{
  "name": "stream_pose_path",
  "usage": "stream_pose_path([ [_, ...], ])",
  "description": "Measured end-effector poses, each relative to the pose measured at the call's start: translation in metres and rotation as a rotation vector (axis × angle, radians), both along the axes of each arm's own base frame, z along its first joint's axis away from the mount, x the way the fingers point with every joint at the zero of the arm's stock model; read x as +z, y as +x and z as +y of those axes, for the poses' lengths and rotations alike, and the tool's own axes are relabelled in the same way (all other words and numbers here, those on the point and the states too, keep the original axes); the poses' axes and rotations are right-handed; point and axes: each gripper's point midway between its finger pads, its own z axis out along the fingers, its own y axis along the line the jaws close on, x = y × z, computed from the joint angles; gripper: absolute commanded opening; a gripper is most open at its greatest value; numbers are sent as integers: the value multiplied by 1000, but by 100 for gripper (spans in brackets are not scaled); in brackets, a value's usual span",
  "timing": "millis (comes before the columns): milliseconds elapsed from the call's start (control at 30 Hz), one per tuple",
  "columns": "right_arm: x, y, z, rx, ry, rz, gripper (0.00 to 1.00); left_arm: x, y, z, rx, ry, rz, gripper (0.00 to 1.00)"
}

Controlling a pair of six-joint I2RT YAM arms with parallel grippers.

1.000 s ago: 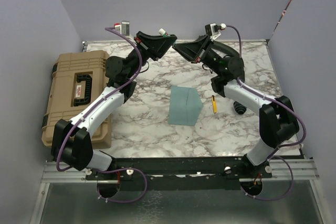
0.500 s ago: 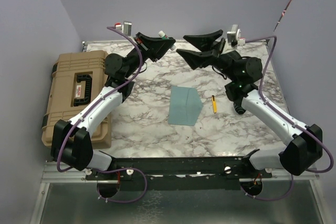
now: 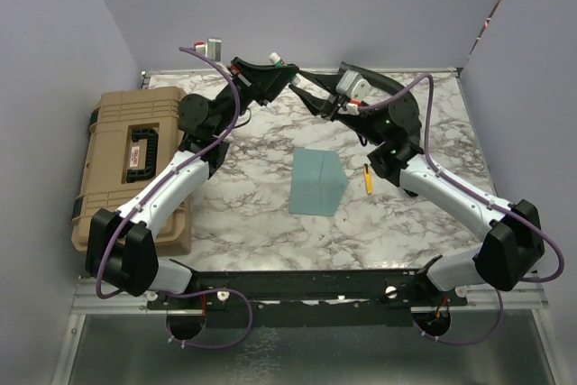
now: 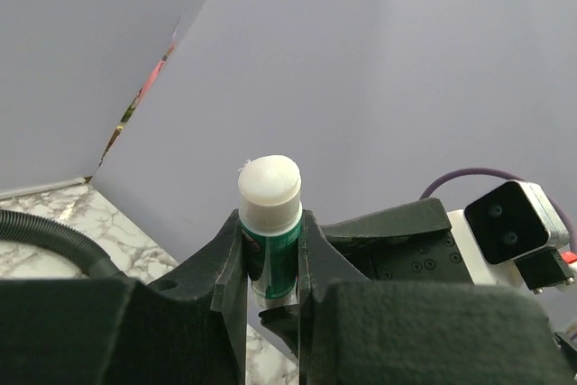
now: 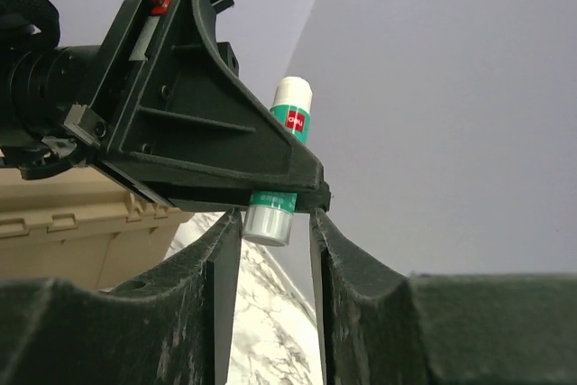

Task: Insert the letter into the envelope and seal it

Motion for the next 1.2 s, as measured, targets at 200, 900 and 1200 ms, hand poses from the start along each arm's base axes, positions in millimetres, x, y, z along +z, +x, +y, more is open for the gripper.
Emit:
stream_pose_path([
  [200, 1, 1, 1, -22, 1, -18, 3, 1, 1, 1, 3, -11, 4, 0],
  [900, 4, -2, -4, 545, 398, 851, 1, 11, -11, 0, -17, -34, -64, 0],
  [1200, 8, -7, -3, 797, 560, 1100, 25, 15, -14, 3, -14, -44, -85, 0],
])
